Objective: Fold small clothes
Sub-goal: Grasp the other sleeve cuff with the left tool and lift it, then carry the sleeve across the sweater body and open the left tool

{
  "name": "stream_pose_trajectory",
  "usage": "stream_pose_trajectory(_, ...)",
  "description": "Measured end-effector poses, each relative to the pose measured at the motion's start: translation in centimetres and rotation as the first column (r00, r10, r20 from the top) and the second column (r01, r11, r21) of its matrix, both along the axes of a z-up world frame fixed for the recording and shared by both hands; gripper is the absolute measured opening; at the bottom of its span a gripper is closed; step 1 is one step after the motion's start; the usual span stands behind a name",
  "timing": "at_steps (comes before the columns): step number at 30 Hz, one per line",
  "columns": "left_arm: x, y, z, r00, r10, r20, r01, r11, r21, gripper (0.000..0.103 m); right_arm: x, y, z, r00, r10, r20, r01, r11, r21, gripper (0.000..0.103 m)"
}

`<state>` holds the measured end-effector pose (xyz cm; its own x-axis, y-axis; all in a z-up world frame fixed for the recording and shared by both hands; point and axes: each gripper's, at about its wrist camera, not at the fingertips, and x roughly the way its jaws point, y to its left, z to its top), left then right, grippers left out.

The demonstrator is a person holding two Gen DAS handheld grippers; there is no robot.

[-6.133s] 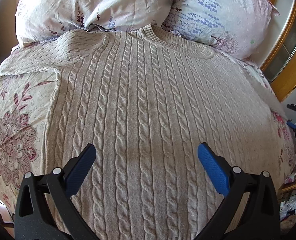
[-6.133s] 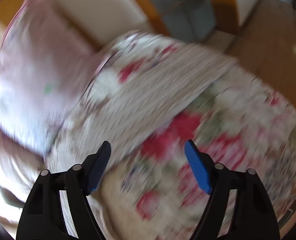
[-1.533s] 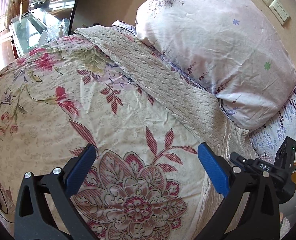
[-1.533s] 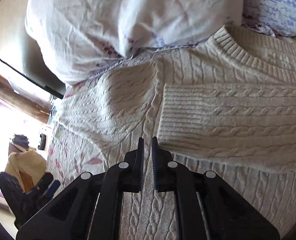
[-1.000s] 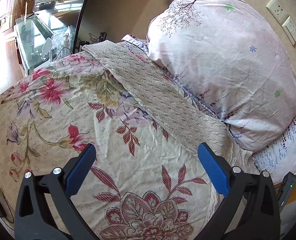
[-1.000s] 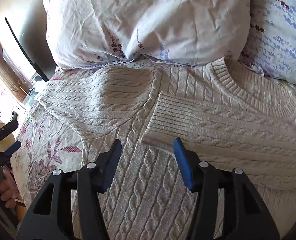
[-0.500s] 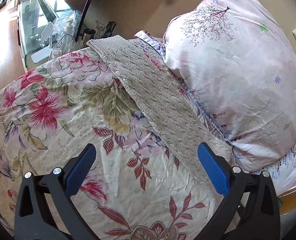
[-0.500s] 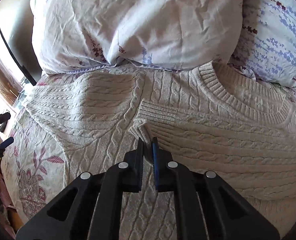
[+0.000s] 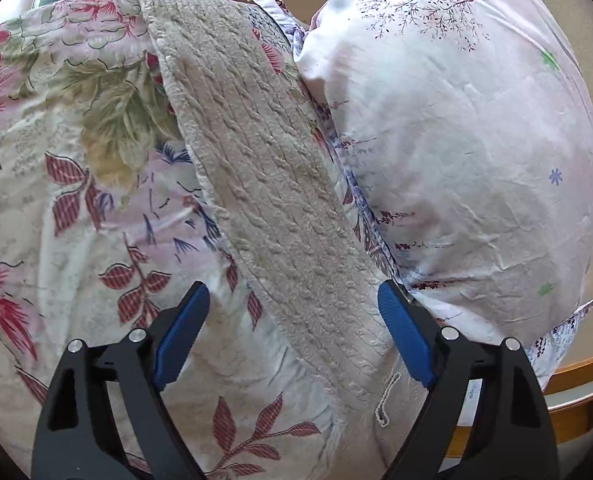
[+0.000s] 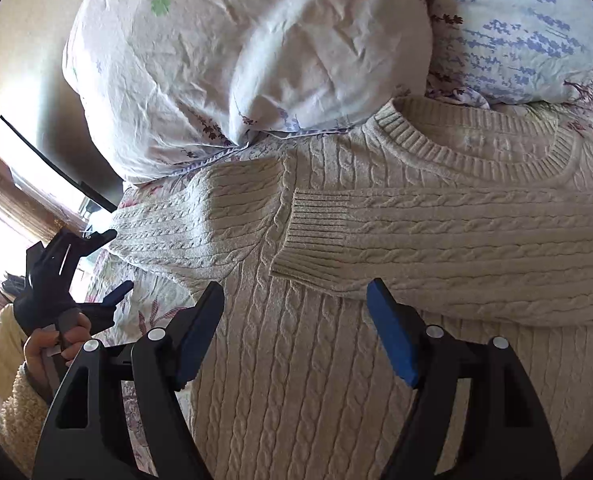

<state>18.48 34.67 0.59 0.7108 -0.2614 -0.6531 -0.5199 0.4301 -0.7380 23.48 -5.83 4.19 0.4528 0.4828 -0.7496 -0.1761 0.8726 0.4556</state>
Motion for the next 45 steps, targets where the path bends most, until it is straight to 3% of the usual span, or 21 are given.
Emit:
stream_pose_trajectory(1,0.2,-0.2,-0.4,1.000,0.000,0.012,0.001,0.999,-0.053,0.069,-0.2,-0.2,-0.1,1.000,-0.006,-0.005,0.006,1.000,0.000,0.075)
stream_pose_trajectory(4,0.6,-1.0,-2.0,0.999,0.032,0.021,-0.027,0.981,-0.194,0.055,-0.8,-1.7,-0.6,0.999,-0.027,-0.027,0.027,1.000,-0.001,0.075)
stream_pose_trajectory(11,1.0,-0.5,-2.3,0.990,0.138,0.029,-0.130,0.974,-0.184,0.047,-2.3,-6.2,-0.4,0.996,-0.085,-0.036,0.086,0.996,0.006,0.075)
stream_pose_trajectory(15,1.0,-0.4,-2.6,0.987,0.157,0.028,-0.150,0.971,-0.186,0.007,-2.8,-8.2,-0.5,0.992,-0.119,-0.048,0.120,0.993,0.016,0.075)
stream_pose_trajectory(19,0.4,-1.0,-0.4,0.985,0.133,0.111,-0.117,0.984,-0.135,0.007,-3.5,-10.2,-0.4,0.988,-0.144,-0.048,0.145,0.989,0.025,0.075)
stream_pose_trajectory(22,0.7,-3.0,2.9,0.976,0.044,0.215,-0.030,0.997,-0.067,0.006,-3.9,-11.6,-0.3,0.985,-0.163,-0.053,0.165,0.986,0.036,0.075)
stream_pose_trajectory(27,0.9,-8.9,8.5,0.924,-0.129,0.361,0.121,0.992,0.044,0.007,-4.3,-13.7,-0.3,0.981,-0.186,-0.060,0.190,0.980,0.057,0.075)
stream_pose_trajectory(30,1.1,-13.1,10.5,0.892,-0.211,0.399,0.186,0.977,0.100,0.007,-4.7,-14.9,-0.1,0.979,-0.196,-0.051,0.199,0.978,0.064,0.075)
stream_pose_trajectory(36,2.2,-20.9,10.9,0.855,-0.352,0.380,0.302,0.935,0.186,0.007,-6.2,-18.0,0.1,0.968,-0.247,-0.043,0.250,0.966,0.067,0.078)
stream_pose_trajectory(41,2.0,-26.5,9.5,0.826,-0.465,0.319,0.394,0.881,0.262,0.007,-7.6,-20.7,-0.6,0.951,-0.303,-0.065,0.307,0.950,0.063,0.079)
stream_pose_trajectory(43,2.0,-28.8,8.6,0.811,-0.515,0.277,0.438,0.849,0.296,0.007,-8.1,-21.5,-1.0,0.944,-0.321,-0.077,0.325,0.944,0.061,0.079)
stream_pose_trajectory(45,1.7,-31.2,7.4,0.786,-0.578,0.219,0.483,0.796,0.365,0.007,-8.5,-22.1,-1.2,0.939,-0.334,-0.083,0.339,0.939,0.059,0.079)
